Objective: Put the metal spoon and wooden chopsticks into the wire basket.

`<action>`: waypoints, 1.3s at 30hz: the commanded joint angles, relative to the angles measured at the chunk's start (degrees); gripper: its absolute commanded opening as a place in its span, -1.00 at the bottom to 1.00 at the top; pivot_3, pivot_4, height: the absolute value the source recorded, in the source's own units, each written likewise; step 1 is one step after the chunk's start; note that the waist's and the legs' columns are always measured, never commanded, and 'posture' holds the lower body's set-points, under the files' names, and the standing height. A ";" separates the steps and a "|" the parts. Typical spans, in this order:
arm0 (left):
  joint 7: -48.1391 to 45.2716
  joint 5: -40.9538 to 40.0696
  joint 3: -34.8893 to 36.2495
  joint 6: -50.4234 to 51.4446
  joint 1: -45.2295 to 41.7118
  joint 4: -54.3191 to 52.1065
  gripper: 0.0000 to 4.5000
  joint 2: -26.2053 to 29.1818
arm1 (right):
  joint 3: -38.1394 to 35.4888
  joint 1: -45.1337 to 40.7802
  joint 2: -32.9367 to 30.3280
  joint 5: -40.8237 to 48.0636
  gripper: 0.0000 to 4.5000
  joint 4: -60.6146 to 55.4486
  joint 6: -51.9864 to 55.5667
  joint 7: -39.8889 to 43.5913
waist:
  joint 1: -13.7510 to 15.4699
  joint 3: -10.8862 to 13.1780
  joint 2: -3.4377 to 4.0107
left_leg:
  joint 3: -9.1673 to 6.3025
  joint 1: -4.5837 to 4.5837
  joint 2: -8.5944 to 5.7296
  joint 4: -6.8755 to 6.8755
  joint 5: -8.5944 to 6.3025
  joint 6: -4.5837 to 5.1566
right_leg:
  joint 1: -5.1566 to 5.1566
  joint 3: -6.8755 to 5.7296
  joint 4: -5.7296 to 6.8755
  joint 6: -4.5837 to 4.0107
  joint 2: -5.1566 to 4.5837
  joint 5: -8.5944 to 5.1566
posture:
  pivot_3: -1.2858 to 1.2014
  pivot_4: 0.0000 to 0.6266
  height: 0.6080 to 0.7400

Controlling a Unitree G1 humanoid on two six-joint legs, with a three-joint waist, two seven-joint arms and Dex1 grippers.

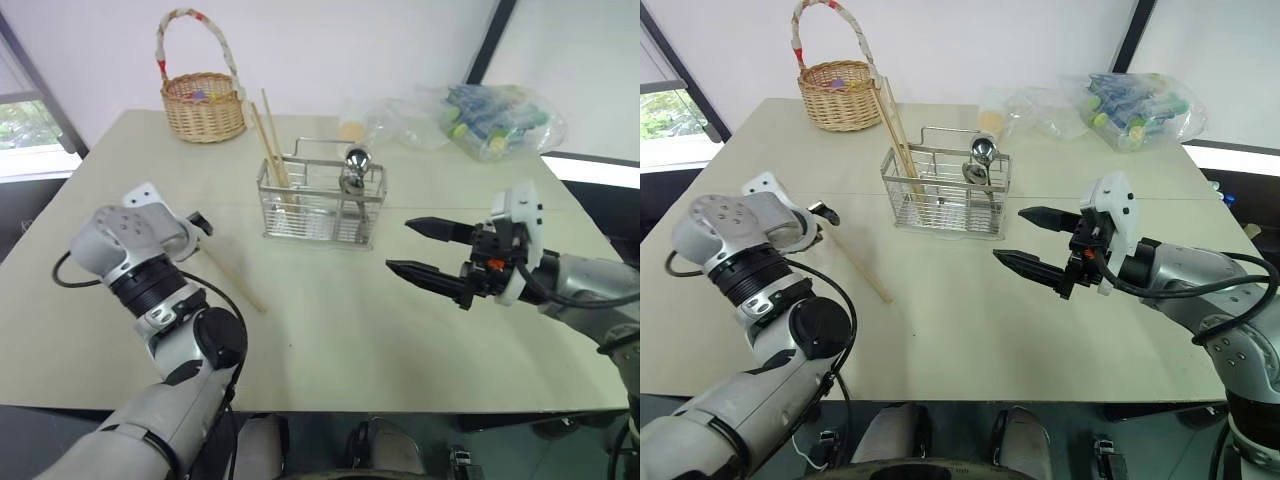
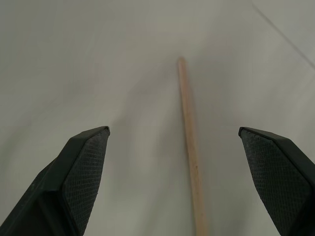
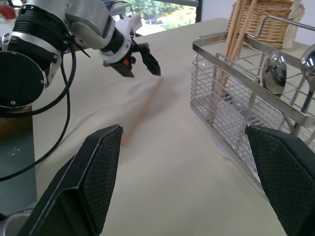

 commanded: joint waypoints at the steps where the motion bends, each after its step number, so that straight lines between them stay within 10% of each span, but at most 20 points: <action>1: -1.44 1.40 -3.63 -6.91 -0.85 7.41 0.97 1.21 | -0.54 -0.97 0.87 0.25 0.83 -1.49 -0.99 -0.57 | -0.02 0.00 -0.01 | 0.01 -0.02 0.00 0.01 0.00 0.00 | -0.01 0.00 -0.01 0.00 -0.01 0.00 | 0.03 -0.52 -0.78; 9: -3.67 0.80 -6.59 -18.44 -1.04 23.04 0.87 5.65 | -1.57 0.93 2.84 1.86 0.83 -3.60 -0.63 -2.95 | -0.14 -0.22 0.36 | 0.04 0.01 0.01 -0.05 -0.02 0.00 | 0.00 0.00 0.05 -0.01 -0.04 0.00 | 0.03 -0.52 -0.78; 18: -2.81 -1.04 -6.84 -24.08 -2.21 30.33 -0.98 7.91 | -1.69 0.81 2.96 1.55 0.83 -3.25 -0.96 -3.56 | 0.03 -0.32 0.50 | 0.06 0.00 0.06 0.04 -0.13 0.18 | -0.15 -0.07 0.03 0.00 -0.10 0.02 | 0.03 -0.52 -0.78; 27: -3.33 -1.17 -9.57 -28.43 -2.02 28.10 -0.98 10.41 | -1.16 0.20 2.68 0.95 0.83 -3.17 -1.10 -3.13 | -0.21 -0.24 0.37 | 0.09 -0.05 0.06 -0.04 0.01 0.06 | 0.01 -0.07 0.01 0.05 -0.10 0.04 | 0.03 -0.52 -0.78; 39: -26.48 -6.05 -16.53 -68.74 -9.01 27.50 -0.98 25.77 | -5.01 -4.35 2.57 1.37 0.83 0.97 -1.53 -4.25 | 0.24 -0.07 0.08 | 0.16 -0.42 0.10 0.01 0.05 -0.03 | -0.56 -0.09 -0.02 0.03 -0.10 0.05 | 0.03 -0.52 -0.78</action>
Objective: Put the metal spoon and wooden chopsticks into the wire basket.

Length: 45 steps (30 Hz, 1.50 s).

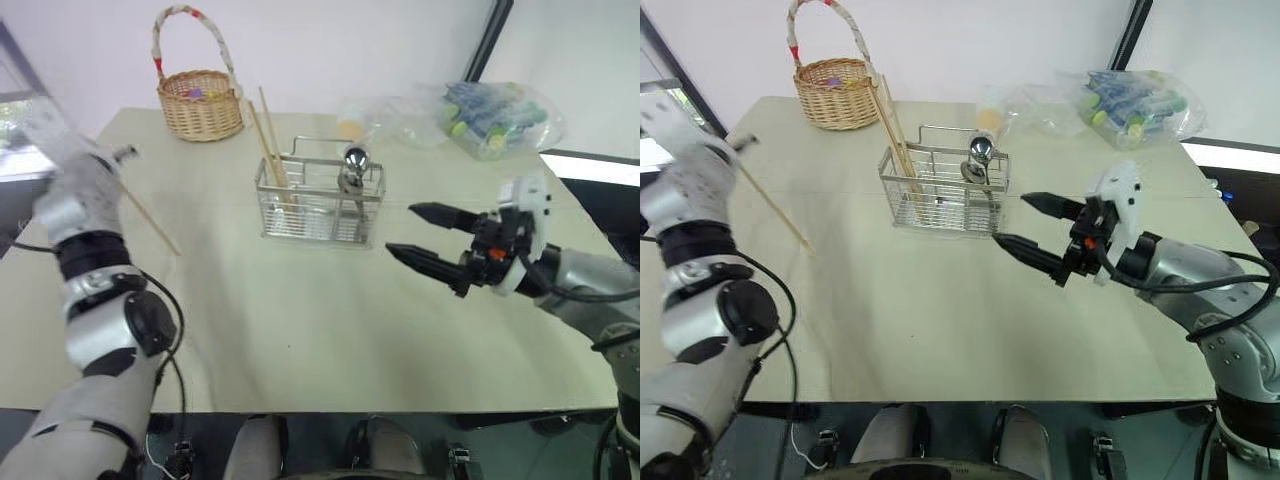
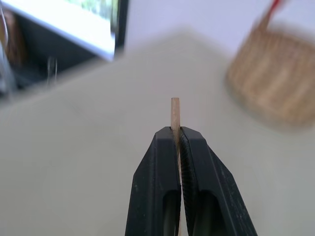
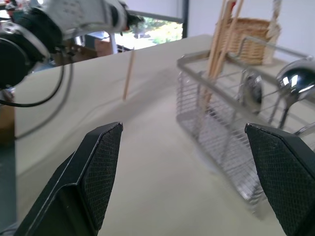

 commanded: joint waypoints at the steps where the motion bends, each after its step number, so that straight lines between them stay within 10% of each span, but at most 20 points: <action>1: -9.04 -5.46 -1.64 -7.63 -5.26 -2.74 -0.98 0.55 | -3.27 -2.28 -0.44 2.00 0.83 1.03 -0.63 -0.24 | 0.40 -0.01 0.02 | -0.04 0.01 -0.04 0.02 -0.01 0.02 | 0.04 0.01 -0.03 0.00 -0.03 0.00 | 0.03 -0.52 -0.78; 12: -23.03 -23.98 -5.38 -0.86 -10.45 -17.14 -0.98 -7.29 | -3.88 -6.20 -2.70 1.14 0.83 3.79 0.21 -0.68 | -0.78 0.01 0.10 | -0.01 0.26 -0.03 -0.07 0.05 0.24 | 0.50 0.02 -0.02 0.02 0.02 0.00 | 0.03 -0.52 -0.78; 32: -31.29 -10.74 -26.89 -12.29 2.72 -17.15 -0.98 -17.91 | -5.14 -5.55 -0.33 1.75 0.83 2.20 -0.01 -6.60 | -0.90 -0.01 0.28 | 0.03 0.28 -0.03 -0.06 0.03 0.30 | 0.55 0.02 -0.04 0.02 0.05 -0.01 | 0.03 -0.52 -0.78; 42: -28.32 -12.32 -25.02 -7.56 5.08 -22.40 0.91 -16.60 | -4.57 -6.28 -0.46 0.45 0.83 3.94 -0.45 -6.35 | -0.90 0.01 0.31 | 0.01 0.30 -0.02 -0.05 -0.13 0.59 | 0.54 0.02 -0.06 0.02 0.05 -0.01 | 0.03 -0.52 -0.78; 45: -32.10 -12.94 -25.37 -3.45 3.83 -24.09 0.98 -11.31 | -4.22 -6.92 -0.94 -0.57 0.83 5.02 -0.72 -5.28 | -1.26 0.02 0.34 | 0.01 0.31 -0.02 -0.06 -0.12 0.59 | 0.53 0.02 -0.05 0.02 0.06 -0.01 | 0.03 -0.52 -0.78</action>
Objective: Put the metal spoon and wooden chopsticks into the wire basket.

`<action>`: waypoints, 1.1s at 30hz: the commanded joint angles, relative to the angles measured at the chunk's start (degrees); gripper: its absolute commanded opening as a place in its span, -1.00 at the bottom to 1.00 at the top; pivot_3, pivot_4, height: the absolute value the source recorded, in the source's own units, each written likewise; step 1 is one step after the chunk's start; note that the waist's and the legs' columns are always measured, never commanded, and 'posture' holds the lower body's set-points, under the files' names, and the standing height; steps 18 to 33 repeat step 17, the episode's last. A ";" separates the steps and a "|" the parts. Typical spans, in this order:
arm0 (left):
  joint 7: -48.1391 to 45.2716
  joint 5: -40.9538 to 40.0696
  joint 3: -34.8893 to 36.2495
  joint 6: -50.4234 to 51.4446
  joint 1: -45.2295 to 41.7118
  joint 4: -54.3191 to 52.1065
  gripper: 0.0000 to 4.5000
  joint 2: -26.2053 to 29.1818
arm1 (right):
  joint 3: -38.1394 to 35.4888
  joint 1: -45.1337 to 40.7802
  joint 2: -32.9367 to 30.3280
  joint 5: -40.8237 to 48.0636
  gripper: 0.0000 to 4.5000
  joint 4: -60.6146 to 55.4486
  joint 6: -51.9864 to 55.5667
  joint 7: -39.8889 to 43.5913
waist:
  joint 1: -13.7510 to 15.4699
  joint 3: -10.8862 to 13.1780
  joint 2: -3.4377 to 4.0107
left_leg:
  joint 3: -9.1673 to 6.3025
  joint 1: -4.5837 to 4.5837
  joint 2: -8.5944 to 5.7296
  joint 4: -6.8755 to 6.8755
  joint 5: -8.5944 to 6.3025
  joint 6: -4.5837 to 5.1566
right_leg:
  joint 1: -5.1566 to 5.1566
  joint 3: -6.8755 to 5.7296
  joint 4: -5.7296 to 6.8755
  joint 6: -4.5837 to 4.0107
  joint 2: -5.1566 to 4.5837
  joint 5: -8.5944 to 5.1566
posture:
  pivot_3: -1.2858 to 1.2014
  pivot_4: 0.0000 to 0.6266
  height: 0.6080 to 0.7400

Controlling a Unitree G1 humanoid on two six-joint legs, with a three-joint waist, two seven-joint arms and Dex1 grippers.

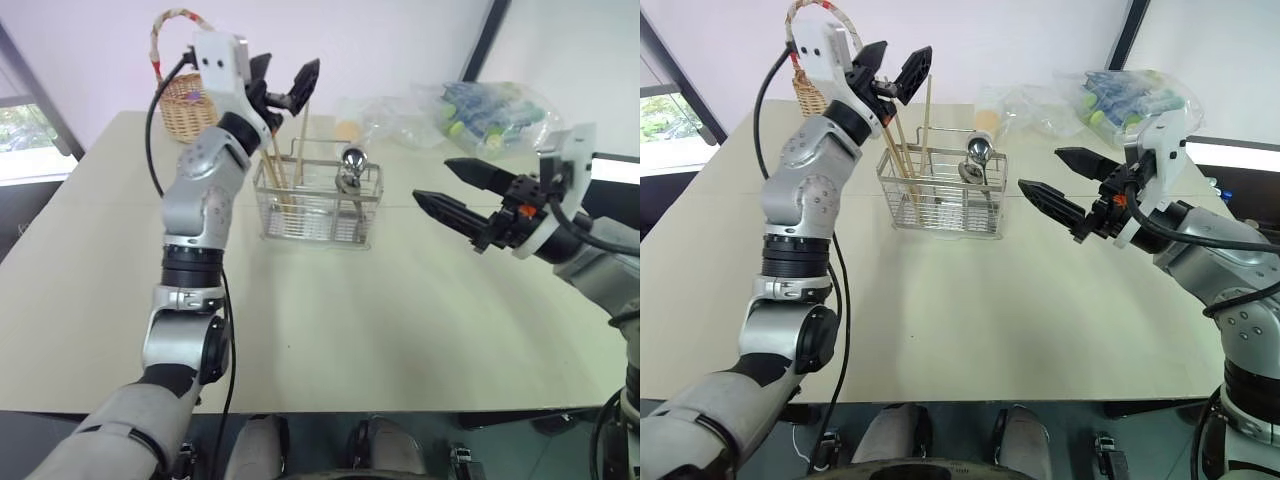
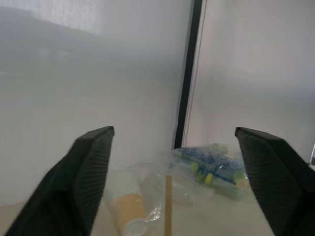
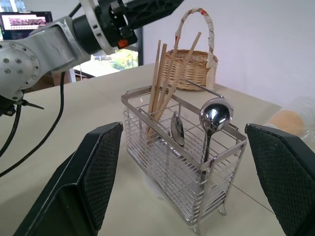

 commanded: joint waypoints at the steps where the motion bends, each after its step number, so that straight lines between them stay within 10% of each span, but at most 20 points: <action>1: -6.24 -2.06 0.75 5.85 -2.33 -4.21 0.98 7.77 | -1.16 -1.60 -1.32 -1.44 0.83 1.01 -1.50 1.87 | -0.59 0.00 0.04 | 0.00 0.00 0.00 -0.01 0.00 0.00 | -0.01 0.00 0.01 0.00 0.01 0.00 | 0.03 -0.52 -0.78; 8: -37.01 -2.18 -3.23 10.30 3.07 -7.64 0.98 38.20 | -1.36 -0.82 -7.38 -6.01 0.83 6.16 -2.78 11.39 | -1.66 0.11 0.40 | 0.07 -0.02 0.02 -0.12 0.15 -0.28 | -0.17 -0.01 0.02 -0.01 0.06 -0.02 | 0.03 -0.52 -0.78; 13: -48.12 -1.32 -1.33 6.30 12.61 -9.18 0.98 50.09 | -0.54 0.19 -9.88 -9.12 0.83 9.28 -4.52 17.47 | -1.09 0.32 0.57 | 0.07 0.02 0.00 -0.02 -0.06 0.07 | -0.35 0.03 -0.07 0.00 -0.01 -0.05 | 0.03 -0.52 -0.78; 33: -46.88 -0.96 0.26 6.42 16.56 -10.57 0.98 51.53 | 1.44 -2.13 -8.19 -10.01 0.83 10.70 -4.57 18.32 | -0.59 0.50 0.50 | -0.01 -0.01 0.02 -0.01 -0.08 0.11 | -0.39 0.06 -0.04 -0.02 -0.01 -0.06 | 0.03 -0.52 -0.78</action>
